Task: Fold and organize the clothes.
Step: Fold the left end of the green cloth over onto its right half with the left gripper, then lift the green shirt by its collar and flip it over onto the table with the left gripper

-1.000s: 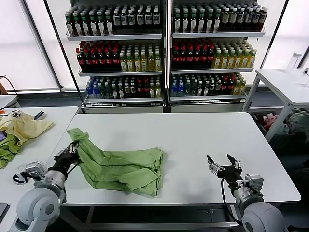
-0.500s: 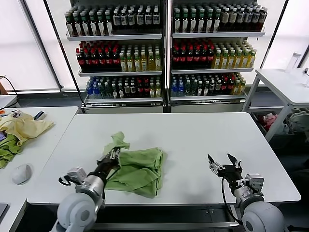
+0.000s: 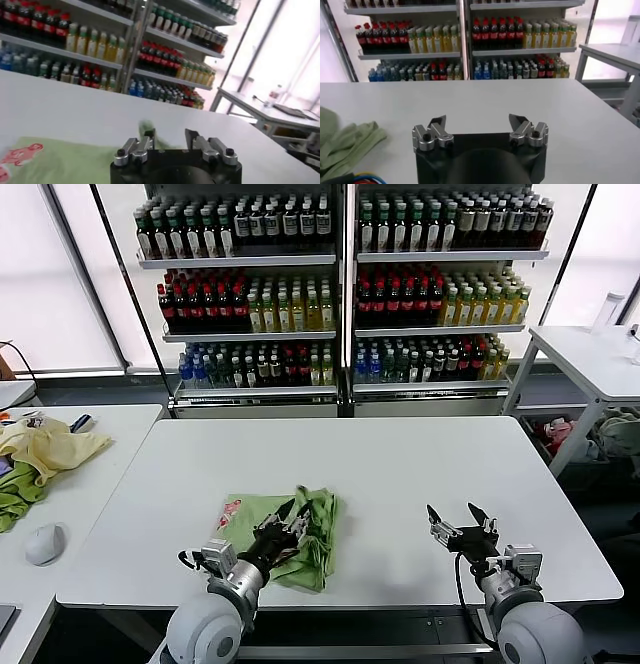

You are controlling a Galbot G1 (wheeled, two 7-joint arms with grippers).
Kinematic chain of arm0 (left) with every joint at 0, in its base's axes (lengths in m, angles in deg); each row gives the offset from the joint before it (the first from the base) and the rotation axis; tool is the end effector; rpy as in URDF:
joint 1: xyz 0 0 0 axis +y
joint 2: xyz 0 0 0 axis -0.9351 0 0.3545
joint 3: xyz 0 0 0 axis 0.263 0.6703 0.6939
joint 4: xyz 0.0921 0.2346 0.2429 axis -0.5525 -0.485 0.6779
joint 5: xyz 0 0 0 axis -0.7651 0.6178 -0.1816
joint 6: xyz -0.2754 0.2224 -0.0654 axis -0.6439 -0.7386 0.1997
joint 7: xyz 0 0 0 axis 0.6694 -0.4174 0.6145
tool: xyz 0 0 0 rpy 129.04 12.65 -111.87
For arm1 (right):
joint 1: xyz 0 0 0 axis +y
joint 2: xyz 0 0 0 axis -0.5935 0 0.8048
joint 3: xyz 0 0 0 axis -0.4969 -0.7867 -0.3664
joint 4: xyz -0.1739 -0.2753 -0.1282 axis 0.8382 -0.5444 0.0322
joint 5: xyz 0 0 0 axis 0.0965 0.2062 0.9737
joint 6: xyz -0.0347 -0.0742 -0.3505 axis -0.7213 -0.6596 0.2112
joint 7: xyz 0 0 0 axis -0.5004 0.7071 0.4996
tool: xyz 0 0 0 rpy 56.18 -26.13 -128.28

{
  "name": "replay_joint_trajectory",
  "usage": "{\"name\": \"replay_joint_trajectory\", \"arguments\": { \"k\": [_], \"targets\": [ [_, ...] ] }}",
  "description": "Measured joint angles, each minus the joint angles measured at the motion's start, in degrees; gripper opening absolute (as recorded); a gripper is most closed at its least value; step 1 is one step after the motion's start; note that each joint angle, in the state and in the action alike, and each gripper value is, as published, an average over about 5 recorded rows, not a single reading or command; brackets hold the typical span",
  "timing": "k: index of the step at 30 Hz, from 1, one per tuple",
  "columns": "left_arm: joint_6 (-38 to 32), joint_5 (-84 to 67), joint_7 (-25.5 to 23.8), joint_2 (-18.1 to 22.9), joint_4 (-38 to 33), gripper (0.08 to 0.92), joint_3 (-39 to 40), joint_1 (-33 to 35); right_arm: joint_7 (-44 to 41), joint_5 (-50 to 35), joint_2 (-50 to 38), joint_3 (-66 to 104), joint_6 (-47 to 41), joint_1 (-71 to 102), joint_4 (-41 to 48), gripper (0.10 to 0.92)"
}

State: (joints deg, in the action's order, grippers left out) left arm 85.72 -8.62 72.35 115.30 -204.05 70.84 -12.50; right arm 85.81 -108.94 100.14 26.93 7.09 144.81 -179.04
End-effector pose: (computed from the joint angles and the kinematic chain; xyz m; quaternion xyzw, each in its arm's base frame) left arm 0.2599 -0.0398 -0.2464 -0.1994 -0.9564 0.1359 0.1644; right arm 0.2415 -0.0652 -0.2239 0.0530 -0.9856 -0.0119 0.1600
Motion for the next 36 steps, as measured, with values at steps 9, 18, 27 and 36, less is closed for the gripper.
{"name": "replay_joint_trajectory", "arguments": {
  "k": [9, 18, 27, 36],
  "targets": [
    [0.3, -2.2, -0.1, -2.1, -2.3, 0.771, -2.3, 2.1, -0.2, 0.9, 1.2, -0.8, 0.4, -0.3, 0.7, 0.823],
    [-1.3, -1.4, 1.2, -6.0, 3.0, 0.823, -9.0, 2.0, -0.2, 1.6, 1.5, -1.1, 0.6, -0.6, 1.2, 0.823],
    [-0.6, -1.0, 0.8, -7.7, 9.8, 0.823, -11.4, 2.4, -0.2, 1.8, 1.6, -1.3, 0.6, -1.0, 1.6, 0.823],
    [2.4, -4.7, -0.6, -7.5, 12.6, 0.807, -12.4, 1.8, -0.2, 1.9, 1.3, -1.0, 0.6, -0.9, 1.6, 0.823]
  ]
}}
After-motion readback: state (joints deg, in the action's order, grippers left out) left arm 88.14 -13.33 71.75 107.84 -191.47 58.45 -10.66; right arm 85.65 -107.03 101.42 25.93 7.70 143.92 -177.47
